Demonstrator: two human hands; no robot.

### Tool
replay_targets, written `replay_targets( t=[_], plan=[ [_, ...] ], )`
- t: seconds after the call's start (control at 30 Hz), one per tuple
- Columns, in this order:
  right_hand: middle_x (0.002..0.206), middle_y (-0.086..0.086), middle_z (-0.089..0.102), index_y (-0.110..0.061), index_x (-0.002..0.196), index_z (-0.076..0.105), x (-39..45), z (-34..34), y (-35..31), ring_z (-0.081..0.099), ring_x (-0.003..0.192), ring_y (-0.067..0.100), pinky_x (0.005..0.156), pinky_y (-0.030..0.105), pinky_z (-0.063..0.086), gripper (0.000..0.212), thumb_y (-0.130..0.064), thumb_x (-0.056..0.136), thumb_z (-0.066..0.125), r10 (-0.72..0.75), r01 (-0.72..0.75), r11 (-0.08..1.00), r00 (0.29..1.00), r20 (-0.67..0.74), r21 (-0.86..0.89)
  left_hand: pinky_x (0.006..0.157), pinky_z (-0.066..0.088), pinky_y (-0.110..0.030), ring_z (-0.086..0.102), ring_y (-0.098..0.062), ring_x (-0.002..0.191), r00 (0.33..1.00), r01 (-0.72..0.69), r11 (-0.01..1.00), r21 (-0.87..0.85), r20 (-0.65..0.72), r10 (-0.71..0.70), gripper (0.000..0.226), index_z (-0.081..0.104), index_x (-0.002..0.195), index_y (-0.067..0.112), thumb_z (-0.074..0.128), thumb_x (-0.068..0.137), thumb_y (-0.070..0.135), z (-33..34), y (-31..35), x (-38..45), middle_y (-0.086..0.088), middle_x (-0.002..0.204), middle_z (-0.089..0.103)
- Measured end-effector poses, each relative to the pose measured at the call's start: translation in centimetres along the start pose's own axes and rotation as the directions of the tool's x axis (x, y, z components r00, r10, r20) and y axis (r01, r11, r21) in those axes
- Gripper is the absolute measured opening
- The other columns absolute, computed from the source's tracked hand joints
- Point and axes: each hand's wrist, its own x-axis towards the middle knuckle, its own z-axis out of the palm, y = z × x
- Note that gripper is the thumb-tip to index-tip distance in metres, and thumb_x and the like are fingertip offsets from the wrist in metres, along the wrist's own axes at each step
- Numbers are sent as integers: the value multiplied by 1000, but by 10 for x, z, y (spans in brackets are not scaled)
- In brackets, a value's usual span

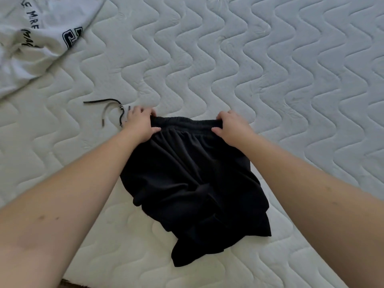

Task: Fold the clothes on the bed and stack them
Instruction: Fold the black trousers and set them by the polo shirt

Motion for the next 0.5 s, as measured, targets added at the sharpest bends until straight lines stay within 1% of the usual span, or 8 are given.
replay_targets(
  t=[0.1,0.17,0.23,0.3,0.37,0.4,0.47,0.5],
  plan=[
    [112,8,56,-16,111,52,-14,-1,8,52,94,23,75,32,40,29,-33,91,64,31,-33,999,997,67,23,112,30,-41,37,-39,130,999,-5,1000,-22,44,6,51,53,109,18,84,73,35,-7,7,-8,-20,131,42],
    [99,4,55,-20,100,47,-31,-2,15,51,81,20,64,31,37,25,-30,88,66,42,-45,998,997,71,43,90,41,-35,49,-34,110,996,-33,999,-33,78,36,49,47,100,16,86,71,27,-9,11,-20,-20,118,53],
    [90,-1,51,-20,98,44,-51,-3,22,52,79,21,59,31,35,24,-26,88,65,30,-33,997,999,43,63,74,38,-32,50,-28,92,993,-76,995,-61,82,81,50,45,103,14,85,72,20,-11,15,-34,-16,107,57],
    [87,-5,50,-23,101,43,-74,-10,29,54,79,19,56,29,34,24,-23,90,64,15,-16,996,1000,12,88,76,40,-33,51,-26,92,992,-89,991,-96,82,97,56,46,115,15,84,74,19,-18,19,-50,-11,105,54],
    [98,-5,55,-27,114,45,-100,-26,34,57,82,16,63,31,45,28,-22,92,62,18,-17,992,1000,-11,122,82,44,-34,56,-28,100,988,-124,989,-80,78,131,55,52,122,16,82,76,20,-31,24,-69,-9,110,58],
    [107,-2,57,-28,124,46,-115,-37,36,58,92,18,74,34,50,35,-21,93,61,19,-16,993,999,-29,120,84,45,-32,58,-27,104,984,-159,986,-56,73,163,50,58,121,17,81,77,20,-38,28,-79,-9,113,61],
    [119,1,57,-25,132,52,-146,-62,40,55,110,23,91,35,46,40,-20,93,61,-12,19,998,994,-110,66,83,44,-29,60,-26,107,971,-231,972,-35,51,232,41,66,116,20,80,78,21,-54,36,-103,-8,115,66],
    [118,2,58,-23,129,57,-162,-75,42,54,111,25,93,35,44,37,-20,93,62,-38,46,998,986,-164,43,82,43,-28,60,-26,109,965,-260,965,-36,41,261,41,67,117,20,79,78,21,-62,40,-116,-7,116,66]
  ],
)
